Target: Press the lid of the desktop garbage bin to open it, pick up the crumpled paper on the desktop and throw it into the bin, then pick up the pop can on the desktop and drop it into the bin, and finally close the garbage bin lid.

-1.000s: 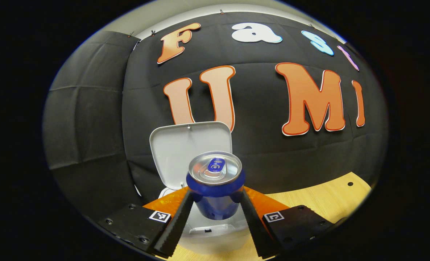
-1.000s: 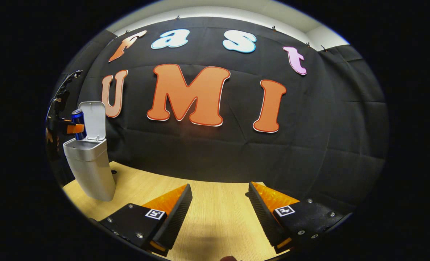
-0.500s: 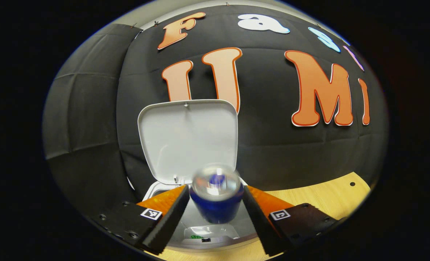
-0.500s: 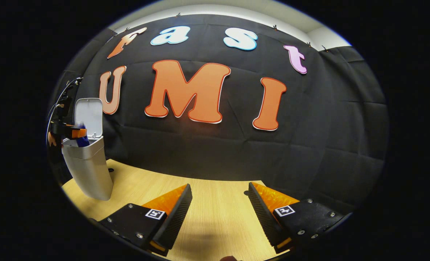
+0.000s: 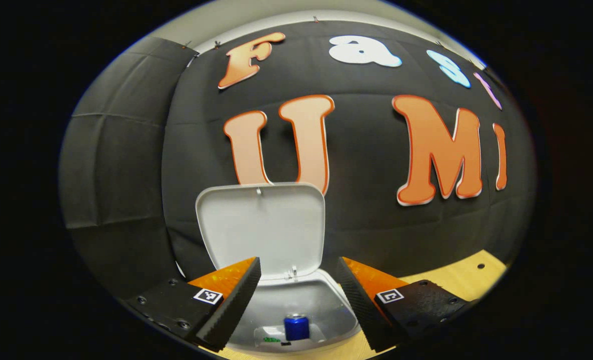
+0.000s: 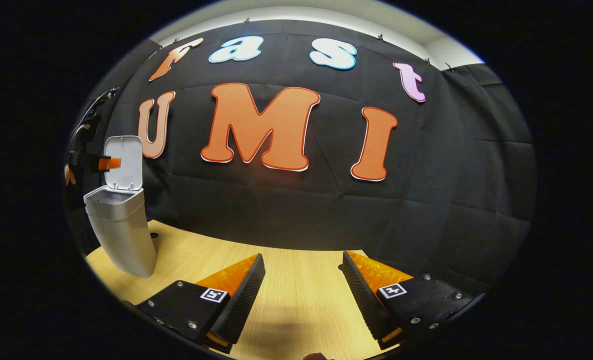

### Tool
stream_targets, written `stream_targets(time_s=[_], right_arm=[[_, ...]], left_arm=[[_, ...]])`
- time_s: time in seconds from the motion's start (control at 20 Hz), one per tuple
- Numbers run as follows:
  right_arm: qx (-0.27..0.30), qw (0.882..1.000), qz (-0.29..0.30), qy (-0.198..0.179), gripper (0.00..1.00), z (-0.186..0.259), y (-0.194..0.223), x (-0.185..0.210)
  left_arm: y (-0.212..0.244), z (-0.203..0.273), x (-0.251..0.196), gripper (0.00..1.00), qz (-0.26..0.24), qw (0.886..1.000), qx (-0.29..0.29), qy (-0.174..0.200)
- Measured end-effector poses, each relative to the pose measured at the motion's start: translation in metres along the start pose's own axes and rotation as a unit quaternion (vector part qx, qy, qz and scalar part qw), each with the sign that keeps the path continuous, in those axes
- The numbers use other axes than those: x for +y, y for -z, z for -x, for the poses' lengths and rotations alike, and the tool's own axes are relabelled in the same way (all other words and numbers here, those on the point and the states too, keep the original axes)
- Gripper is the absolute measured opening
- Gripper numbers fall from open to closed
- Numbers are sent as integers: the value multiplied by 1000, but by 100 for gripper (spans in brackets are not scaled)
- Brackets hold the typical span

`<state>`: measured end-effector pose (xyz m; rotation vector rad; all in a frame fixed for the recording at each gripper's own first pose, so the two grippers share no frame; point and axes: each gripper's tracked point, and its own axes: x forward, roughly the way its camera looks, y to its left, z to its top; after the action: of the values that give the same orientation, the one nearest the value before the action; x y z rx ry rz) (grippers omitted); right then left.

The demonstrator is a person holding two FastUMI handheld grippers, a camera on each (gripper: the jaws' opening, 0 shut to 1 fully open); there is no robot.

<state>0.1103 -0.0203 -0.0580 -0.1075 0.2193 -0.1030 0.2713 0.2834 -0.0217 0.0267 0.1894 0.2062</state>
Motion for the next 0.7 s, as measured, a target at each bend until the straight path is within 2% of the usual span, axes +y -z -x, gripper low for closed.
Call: stream_targets(time_s=[0.3,0.5,0.7], right_arm=[[-4,1000,-4,-7,94,-1,-3,2],[-4,1000,-4,-9,94,-2,-2,2],[-5,1000,-3,-6,94,-3,-4,-2]], left_arm=[[-84,-19,25,95,5,999,-35,-11],[-127,-44,31,95,8,999,-48,-6],[-135,-90,46,95,53,999,0,-1]])
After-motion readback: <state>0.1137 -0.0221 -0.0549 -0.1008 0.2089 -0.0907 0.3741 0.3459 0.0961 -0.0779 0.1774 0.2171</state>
